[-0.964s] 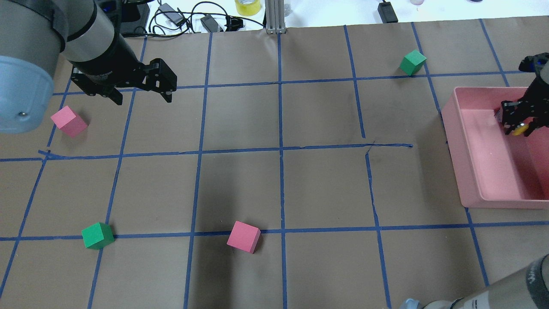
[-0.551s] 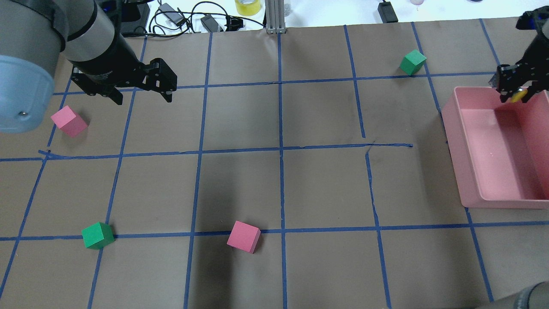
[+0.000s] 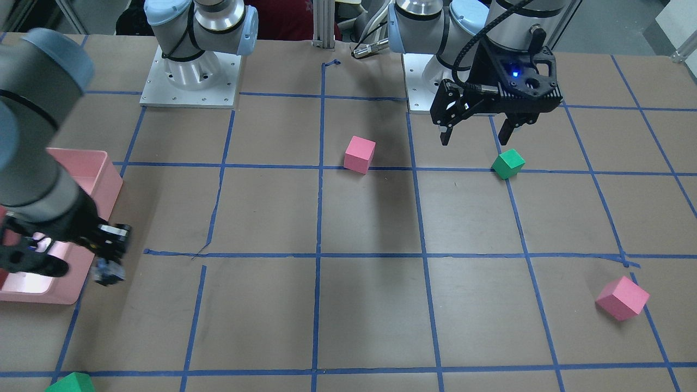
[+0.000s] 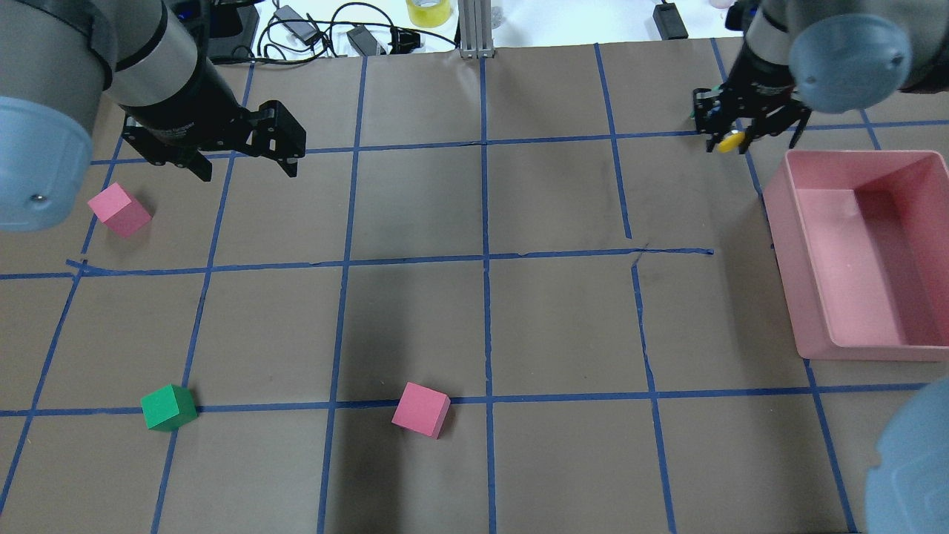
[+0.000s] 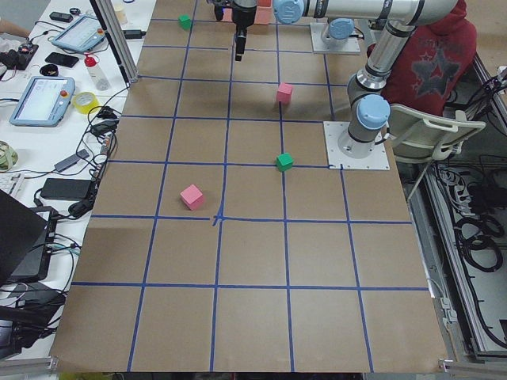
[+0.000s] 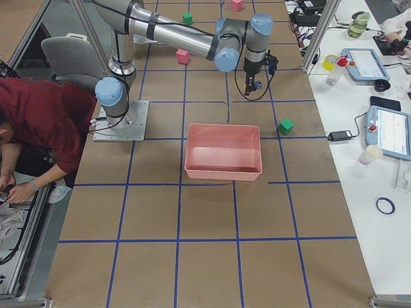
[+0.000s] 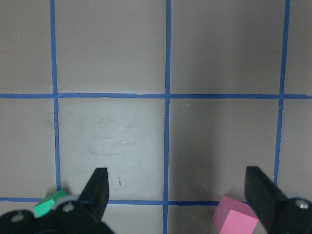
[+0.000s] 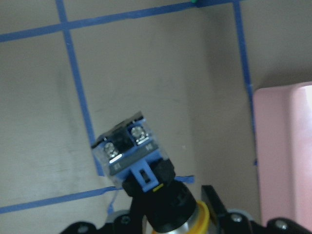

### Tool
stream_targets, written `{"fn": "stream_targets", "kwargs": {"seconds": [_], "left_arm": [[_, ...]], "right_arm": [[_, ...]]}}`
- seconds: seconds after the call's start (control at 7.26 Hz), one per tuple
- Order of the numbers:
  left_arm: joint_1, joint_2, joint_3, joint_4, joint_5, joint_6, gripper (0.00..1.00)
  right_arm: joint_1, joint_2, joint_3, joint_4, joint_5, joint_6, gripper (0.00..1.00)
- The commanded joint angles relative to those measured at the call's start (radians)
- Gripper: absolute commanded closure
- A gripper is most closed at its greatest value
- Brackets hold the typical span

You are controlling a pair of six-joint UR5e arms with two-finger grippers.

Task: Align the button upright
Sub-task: 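Carry the button switch to the table center with the right gripper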

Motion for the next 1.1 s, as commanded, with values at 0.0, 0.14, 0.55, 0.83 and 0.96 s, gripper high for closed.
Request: {"fn": "stream_targets", "kwargs": {"seconds": [0.0,0.14,0.55,0.83,0.96], "left_arm": [[0.0,0.0,0.0,0.0,0.001,0.0,0.0],[0.0,0.002,0.0,0.0,0.001,0.0,0.0],[0.0,0.005,-0.008,0.0,0.001,0.0,0.0],[0.0,0.005,-0.008,0.0,0.001,0.0,0.0],[0.0,0.005,-0.008,0.0,0.001,0.0,0.0]], "right_arm": [[0.171,0.09,0.002,-0.121,0.04,0.279,1.0],[0.212,0.129,-0.003,-0.167,0.078,0.355,1.0],[0.262,0.201,-0.003,-0.252,0.289,0.511,1.0],[0.323,0.238,-0.003,-0.283,0.343,0.59,1.0],[0.325,0.246,-0.001,-0.298,0.401,0.608,1.0]]}}
